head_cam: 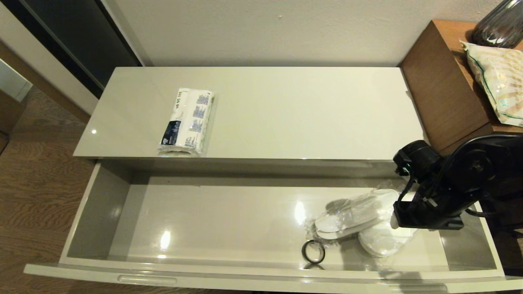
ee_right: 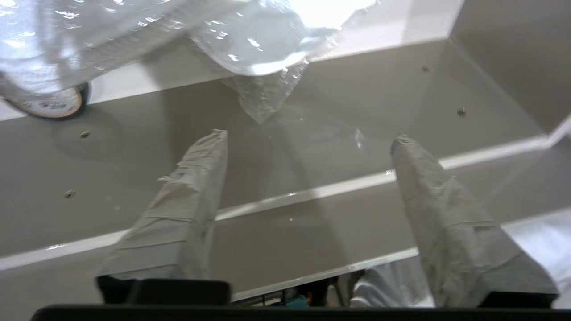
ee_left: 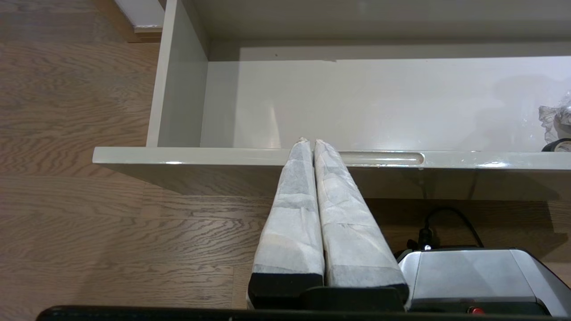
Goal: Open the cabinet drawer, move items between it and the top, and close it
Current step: Take out the disposable slippers from the drawer
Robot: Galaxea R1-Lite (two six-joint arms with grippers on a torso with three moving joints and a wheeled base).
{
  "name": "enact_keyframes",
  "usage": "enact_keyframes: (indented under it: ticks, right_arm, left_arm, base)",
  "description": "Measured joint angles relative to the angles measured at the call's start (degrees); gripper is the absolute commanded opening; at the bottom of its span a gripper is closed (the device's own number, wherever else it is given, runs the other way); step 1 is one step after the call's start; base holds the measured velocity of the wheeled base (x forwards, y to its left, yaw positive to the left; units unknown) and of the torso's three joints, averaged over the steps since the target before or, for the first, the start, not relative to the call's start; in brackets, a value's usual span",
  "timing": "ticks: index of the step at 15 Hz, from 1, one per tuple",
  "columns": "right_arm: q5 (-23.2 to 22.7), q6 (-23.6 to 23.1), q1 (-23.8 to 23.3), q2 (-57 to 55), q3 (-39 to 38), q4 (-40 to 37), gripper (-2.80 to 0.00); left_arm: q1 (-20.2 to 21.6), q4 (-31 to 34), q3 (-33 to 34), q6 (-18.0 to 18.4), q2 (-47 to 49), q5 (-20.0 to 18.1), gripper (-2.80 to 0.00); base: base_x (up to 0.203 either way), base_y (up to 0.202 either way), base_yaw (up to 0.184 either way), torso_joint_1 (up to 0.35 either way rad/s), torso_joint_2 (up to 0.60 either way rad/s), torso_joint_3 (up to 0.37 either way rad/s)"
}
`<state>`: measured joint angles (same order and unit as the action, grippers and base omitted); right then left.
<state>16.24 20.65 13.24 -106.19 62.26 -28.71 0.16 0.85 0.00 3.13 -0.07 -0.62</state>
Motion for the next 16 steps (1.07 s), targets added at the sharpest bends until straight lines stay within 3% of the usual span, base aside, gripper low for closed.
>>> enact_keyframes:
  ticks: [3,8,16]
  right_arm:
    - [1.4,3.4,1.0,0.7,-4.1,3.4,0.0]
    - [5.8,4.6,1.6,-2.0,-11.1,20.1,0.0]
    - [12.0,6.8,2.0,-15.5,-11.0,42.5,0.0]
  left_arm:
    - [0.0,0.0,0.0,0.0,0.0,0.0,-2.8]
    - [0.0,0.0,0.0,0.0,0.0,0.0,-2.8]
    - [0.0,0.0,0.0,0.0,0.0,0.0,-2.8]
  base:
    - [0.0,0.0,0.0,0.0,0.0,0.0]
    - [0.0,0.0,0.0,0.0,0.0,0.0]
    - [0.0,0.0,0.0,0.0,0.0,0.0]
